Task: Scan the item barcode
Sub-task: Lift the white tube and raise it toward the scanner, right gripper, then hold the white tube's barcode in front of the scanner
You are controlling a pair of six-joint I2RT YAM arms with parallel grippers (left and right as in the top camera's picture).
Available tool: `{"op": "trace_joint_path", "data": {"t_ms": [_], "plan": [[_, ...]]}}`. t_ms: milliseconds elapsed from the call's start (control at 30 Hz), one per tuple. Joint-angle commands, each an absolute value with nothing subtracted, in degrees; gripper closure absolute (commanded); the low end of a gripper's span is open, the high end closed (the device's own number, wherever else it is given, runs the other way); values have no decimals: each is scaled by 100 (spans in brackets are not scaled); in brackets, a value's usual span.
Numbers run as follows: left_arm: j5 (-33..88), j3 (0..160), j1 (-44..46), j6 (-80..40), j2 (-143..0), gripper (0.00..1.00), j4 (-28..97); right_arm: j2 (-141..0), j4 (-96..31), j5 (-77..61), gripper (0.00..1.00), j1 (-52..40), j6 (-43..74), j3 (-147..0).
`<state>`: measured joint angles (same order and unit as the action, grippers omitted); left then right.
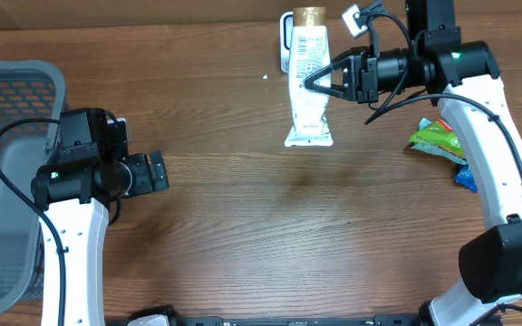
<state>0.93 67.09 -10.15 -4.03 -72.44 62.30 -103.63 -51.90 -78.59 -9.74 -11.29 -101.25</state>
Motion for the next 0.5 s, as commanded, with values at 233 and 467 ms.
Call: {"op": "trace_joint_path", "data": {"t_ms": [233,467], "plan": [[150,6713,-1009,-296,-7231,0,6230,-10302,-5070,-8162,96,-956,-976,-10226],[150,6713,-1009,-296,-7231,0,6230,-10302,-5081,-7282,96,-958,-578,-10226]]}}
